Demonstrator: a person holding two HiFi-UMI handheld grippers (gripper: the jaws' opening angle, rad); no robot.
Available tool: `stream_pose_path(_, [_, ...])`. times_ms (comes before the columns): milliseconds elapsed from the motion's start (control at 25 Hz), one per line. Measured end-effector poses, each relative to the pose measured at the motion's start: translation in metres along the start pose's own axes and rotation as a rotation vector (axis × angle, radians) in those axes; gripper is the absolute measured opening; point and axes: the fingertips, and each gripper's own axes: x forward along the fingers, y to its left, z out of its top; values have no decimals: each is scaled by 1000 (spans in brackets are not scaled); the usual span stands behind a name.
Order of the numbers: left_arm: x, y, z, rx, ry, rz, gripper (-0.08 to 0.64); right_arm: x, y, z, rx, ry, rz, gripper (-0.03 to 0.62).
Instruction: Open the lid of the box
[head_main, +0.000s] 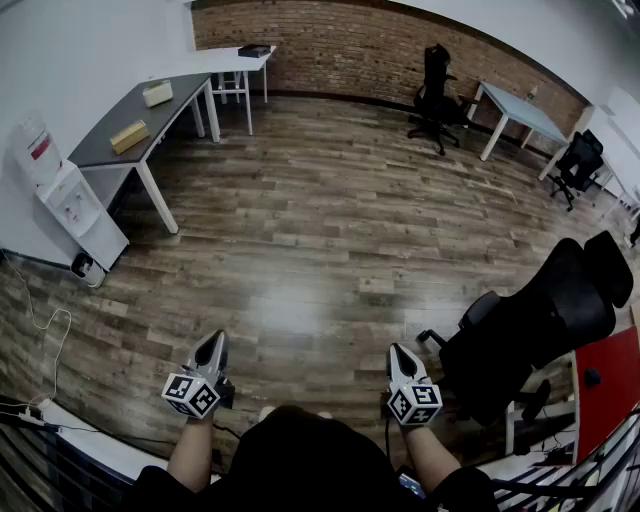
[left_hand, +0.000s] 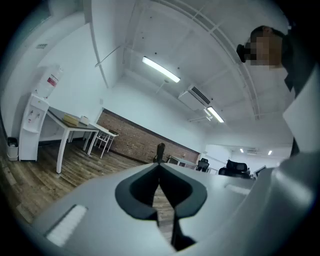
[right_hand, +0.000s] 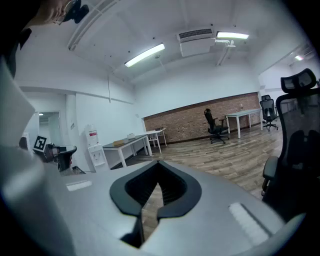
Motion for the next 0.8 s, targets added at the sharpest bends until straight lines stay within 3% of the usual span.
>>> stream_pose_path(160, [5, -13, 2, 56, -2, -19, 0, 0, -1, 13, -44, -23, 17, 2])
stream_pose_path(480, [12, -33, 5, 51, -23, -10, 0, 0, -14, 18, -34, -36, 41, 2])
stream_pose_path(800, [-6, -44, 1, 43, -42, 85, 0, 2, -21, 8, 13, -51, 117, 2])
